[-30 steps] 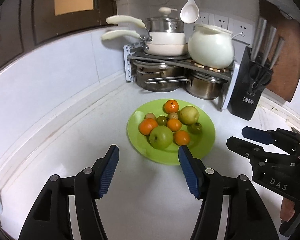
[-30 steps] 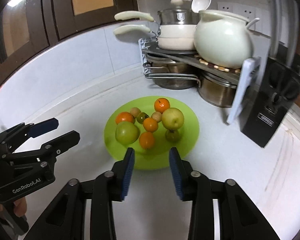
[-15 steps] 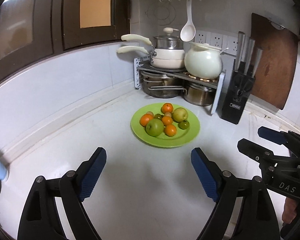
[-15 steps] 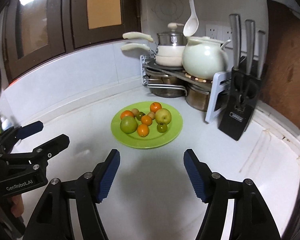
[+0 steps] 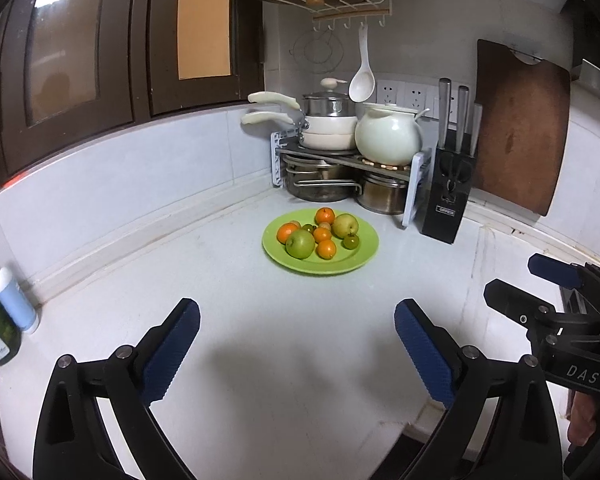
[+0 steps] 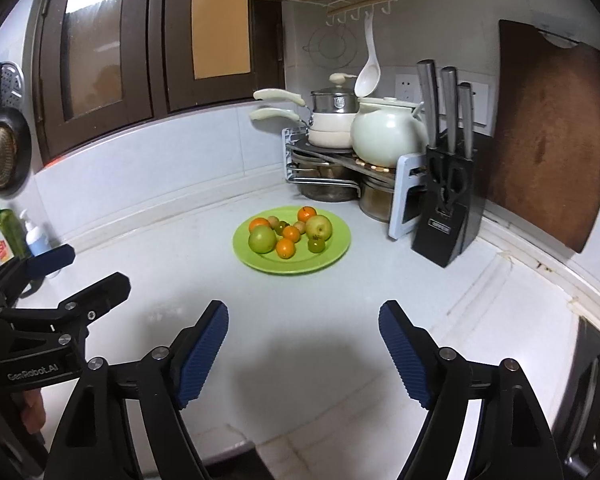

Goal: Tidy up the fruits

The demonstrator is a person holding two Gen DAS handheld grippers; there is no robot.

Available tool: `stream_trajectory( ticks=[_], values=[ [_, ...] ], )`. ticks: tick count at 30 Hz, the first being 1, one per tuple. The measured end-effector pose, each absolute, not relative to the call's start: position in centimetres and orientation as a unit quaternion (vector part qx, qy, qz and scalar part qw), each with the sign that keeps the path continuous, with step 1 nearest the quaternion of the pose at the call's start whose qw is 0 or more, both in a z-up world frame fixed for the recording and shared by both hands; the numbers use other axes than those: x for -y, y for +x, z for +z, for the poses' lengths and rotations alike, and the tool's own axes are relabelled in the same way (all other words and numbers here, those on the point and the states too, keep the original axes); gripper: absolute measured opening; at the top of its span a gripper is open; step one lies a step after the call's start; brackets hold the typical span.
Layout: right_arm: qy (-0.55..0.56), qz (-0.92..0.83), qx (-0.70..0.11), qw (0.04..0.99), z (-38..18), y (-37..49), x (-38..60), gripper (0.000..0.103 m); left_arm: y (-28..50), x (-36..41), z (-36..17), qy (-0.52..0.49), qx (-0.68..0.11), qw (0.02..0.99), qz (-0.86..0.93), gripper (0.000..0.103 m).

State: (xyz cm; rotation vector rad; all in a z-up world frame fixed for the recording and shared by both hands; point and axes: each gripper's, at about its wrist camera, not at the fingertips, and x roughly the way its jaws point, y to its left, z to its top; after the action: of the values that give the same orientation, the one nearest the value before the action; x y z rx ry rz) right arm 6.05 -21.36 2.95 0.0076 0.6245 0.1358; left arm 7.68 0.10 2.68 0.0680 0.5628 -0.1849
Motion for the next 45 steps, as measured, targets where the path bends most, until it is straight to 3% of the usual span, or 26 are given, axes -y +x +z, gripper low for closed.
stream_trajectory(
  ticks=[19, 45],
  values=[
    [0.009, 0.075, -0.294, 0.953, 3.7, -0.2, 22.1, 0.081, 0.9, 0.6, 4.2, 0.028, -0.257, 0.962, -0.085, 0.103],
    [0.006, 0.075, -0.283, 0.956, 4.2, -2.5, 22.5, 0.081, -1.4, 0.7, 4.8, 0.030, -0.246, 0.965, -0.087, 0.103]
  ],
)
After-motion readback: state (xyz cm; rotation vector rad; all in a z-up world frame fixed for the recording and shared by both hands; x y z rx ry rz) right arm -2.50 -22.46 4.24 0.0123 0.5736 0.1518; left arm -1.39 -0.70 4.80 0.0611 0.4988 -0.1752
